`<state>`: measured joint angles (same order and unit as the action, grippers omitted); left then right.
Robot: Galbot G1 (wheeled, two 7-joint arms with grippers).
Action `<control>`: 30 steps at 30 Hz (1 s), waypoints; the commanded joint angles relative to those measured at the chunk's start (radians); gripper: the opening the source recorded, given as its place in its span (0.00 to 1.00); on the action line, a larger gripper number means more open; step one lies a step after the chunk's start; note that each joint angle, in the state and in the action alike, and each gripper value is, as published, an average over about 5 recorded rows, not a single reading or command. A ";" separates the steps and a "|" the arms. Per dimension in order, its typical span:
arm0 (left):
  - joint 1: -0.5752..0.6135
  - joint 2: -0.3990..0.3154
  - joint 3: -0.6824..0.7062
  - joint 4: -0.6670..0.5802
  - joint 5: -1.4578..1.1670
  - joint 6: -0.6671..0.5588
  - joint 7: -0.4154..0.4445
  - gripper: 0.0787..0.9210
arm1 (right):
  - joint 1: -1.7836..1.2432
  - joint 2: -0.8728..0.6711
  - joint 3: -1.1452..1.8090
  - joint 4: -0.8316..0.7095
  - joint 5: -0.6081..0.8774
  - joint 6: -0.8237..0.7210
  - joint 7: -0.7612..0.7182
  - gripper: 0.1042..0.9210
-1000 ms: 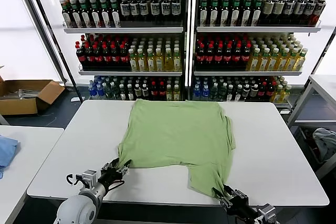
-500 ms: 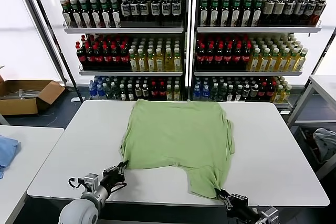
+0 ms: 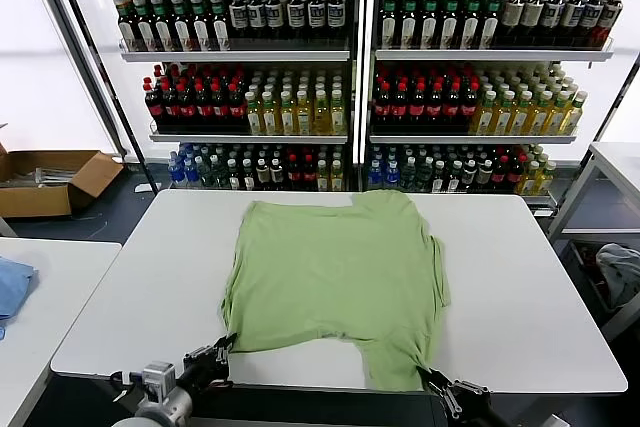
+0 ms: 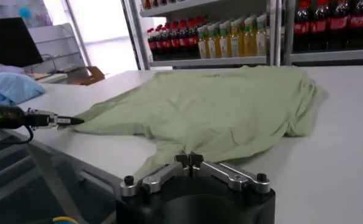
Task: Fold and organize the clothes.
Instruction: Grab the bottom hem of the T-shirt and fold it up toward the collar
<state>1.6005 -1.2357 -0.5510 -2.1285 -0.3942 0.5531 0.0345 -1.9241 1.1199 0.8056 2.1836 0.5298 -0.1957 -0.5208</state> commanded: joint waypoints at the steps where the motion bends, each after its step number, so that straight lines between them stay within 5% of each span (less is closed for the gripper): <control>1: 0.185 -0.017 -0.084 -0.254 -0.019 -0.010 -0.012 0.02 | -0.078 -0.007 0.076 0.037 0.087 0.029 -0.005 0.00; 11: 0.028 0.075 -0.073 -0.222 -0.080 0.020 -0.014 0.02 | 0.200 -0.058 0.013 -0.018 0.173 -0.002 0.054 0.00; 30: -0.534 0.149 0.101 0.354 -0.225 0.023 0.043 0.02 | 0.781 -0.063 -0.264 -0.435 0.076 -0.029 0.108 0.00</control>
<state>1.3779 -1.1137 -0.5354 -2.0956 -0.5460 0.5715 0.0549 -1.3565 1.0632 0.6414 1.9070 0.6286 -0.2211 -0.4266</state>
